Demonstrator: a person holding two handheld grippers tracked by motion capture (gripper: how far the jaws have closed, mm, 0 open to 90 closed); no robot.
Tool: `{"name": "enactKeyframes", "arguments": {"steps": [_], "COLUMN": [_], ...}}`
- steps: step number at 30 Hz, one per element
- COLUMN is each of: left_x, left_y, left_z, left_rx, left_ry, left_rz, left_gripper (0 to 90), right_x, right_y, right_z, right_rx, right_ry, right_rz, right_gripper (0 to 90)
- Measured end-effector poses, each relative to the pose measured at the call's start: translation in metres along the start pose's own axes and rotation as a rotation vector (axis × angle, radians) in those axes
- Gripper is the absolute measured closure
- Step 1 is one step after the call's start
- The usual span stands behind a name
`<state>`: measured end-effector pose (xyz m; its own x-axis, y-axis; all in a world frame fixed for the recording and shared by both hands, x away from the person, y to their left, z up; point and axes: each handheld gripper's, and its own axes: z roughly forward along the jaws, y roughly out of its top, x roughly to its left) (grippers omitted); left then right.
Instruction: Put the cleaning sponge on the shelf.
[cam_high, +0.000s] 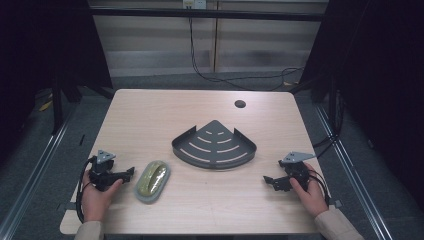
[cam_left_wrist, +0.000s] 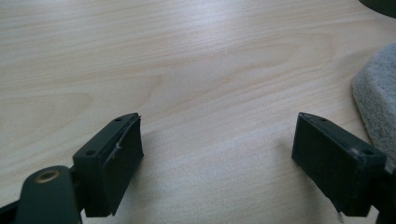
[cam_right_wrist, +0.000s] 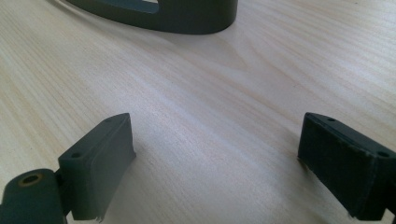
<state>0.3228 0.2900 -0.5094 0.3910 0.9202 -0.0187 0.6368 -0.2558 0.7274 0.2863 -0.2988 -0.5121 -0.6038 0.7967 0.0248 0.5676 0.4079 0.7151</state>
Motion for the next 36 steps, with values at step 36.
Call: {"name": "enactKeyframes", "arguments": {"steps": [36], "left_x": [-0.044], "left_y": [0.085], "left_z": [-0.052], "left_rx": [0.471], "left_ry": [-0.207], "left_rz": [0.071], "left_gripper": [32.9], "right_x": [0.0], "right_y": [0.0], "right_z": [0.0], "right_rx": [0.0], "right_ry": [-0.001], "right_rz": [0.0], "right_gripper": [9.8]}}
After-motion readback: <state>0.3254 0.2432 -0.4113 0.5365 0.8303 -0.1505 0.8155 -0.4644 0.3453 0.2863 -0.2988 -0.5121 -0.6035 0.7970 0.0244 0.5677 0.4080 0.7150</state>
